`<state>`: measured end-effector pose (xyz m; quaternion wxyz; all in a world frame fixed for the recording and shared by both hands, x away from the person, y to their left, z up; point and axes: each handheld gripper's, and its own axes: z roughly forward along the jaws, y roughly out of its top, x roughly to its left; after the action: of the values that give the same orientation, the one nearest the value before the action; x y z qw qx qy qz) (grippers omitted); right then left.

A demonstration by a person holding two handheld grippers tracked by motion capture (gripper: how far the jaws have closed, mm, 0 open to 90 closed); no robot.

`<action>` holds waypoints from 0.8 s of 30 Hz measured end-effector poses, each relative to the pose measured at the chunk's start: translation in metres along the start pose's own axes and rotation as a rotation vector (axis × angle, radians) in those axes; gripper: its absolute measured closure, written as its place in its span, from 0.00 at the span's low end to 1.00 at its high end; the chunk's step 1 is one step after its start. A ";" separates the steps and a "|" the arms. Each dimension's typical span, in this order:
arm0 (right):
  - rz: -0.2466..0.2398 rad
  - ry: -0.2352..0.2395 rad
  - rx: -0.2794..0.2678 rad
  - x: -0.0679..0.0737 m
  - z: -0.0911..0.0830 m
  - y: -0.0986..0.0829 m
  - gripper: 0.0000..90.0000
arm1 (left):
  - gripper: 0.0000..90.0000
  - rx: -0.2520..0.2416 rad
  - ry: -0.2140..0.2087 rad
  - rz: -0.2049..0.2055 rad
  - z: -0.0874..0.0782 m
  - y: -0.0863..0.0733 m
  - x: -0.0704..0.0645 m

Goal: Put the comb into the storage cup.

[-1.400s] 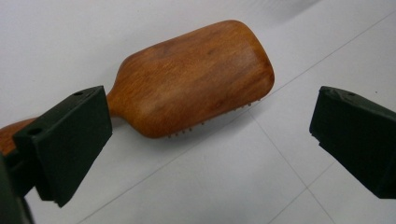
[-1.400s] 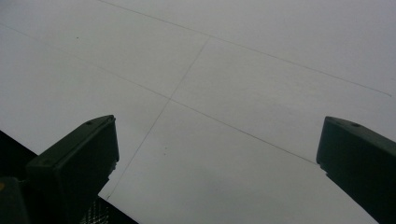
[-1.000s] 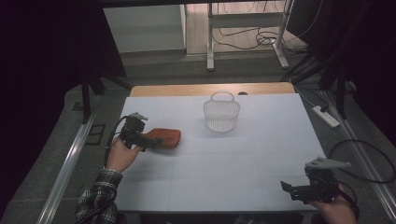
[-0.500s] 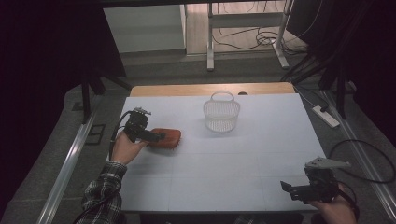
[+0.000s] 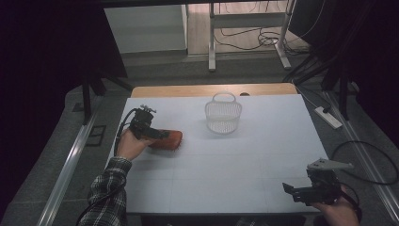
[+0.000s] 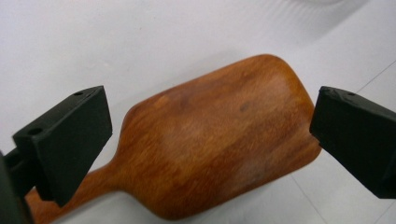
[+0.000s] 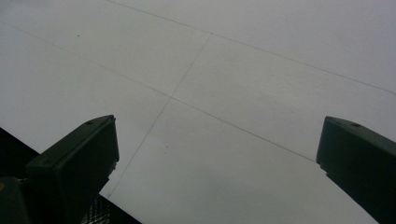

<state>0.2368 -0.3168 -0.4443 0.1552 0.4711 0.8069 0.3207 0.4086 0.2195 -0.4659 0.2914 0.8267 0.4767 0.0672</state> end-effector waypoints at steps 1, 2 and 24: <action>0.000 0.001 0.001 0.000 0.000 0.000 0.00 | 0.00 -0.001 0.003 -0.006 0.002 0.002 0.000; 0.000 0.002 0.001 0.000 0.000 0.000 0.00 | 0.00 0.003 0.002 -0.002 0.002 0.003 0.001; -0.002 0.004 0.004 0.000 0.000 0.000 0.00 | 0.55 0.038 0.044 -0.038 0.011 0.022 0.014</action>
<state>0.2369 -0.3169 -0.4444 0.1528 0.4701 0.8083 0.3198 0.4367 0.2181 -0.4654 0.2662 0.8213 0.4996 0.0705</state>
